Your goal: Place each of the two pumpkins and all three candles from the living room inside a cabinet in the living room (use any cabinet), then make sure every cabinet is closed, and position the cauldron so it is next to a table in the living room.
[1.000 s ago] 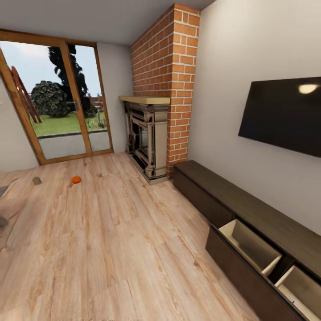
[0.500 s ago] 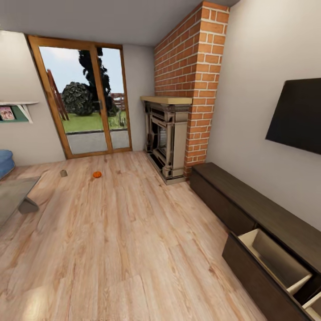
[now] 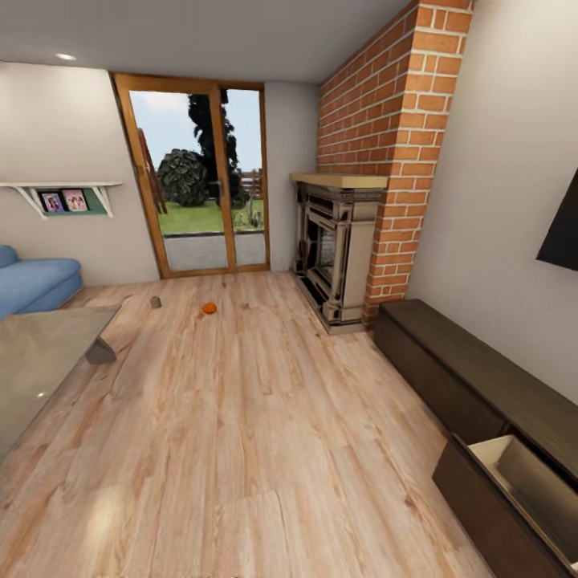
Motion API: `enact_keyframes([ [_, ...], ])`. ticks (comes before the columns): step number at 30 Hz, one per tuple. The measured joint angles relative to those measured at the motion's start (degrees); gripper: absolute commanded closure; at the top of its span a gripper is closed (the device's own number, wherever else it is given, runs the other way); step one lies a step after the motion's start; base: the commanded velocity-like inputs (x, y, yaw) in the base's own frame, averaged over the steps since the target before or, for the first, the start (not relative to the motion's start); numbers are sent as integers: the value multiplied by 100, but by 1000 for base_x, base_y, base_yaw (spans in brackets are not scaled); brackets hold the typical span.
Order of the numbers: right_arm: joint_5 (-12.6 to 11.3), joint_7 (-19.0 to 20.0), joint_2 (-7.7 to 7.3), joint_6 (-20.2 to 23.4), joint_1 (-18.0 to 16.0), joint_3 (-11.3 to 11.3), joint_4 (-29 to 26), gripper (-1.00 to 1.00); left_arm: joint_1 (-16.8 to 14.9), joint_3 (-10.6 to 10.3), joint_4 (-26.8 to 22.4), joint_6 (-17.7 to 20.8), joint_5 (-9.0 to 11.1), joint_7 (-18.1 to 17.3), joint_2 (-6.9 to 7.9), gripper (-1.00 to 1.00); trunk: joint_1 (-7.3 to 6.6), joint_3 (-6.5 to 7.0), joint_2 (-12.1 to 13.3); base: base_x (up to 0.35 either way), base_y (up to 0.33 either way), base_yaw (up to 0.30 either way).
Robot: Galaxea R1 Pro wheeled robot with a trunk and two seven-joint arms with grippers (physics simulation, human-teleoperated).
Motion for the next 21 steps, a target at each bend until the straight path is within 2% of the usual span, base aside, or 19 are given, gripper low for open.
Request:
enact_keyframes([
  [7, 0, -1, 0, -1, 0, 0, 0, -100, 0, 0, 0, 0, 0, 0, 0, -100, 0, 0, 0, 0, 0, 256],
  [21, 2, 1, 0, -1, 1, 0, -1, -100, -1, 1, -1, -1, 0, 0, 0, -100, 0, 0, 0, 0, 0, 18],
])
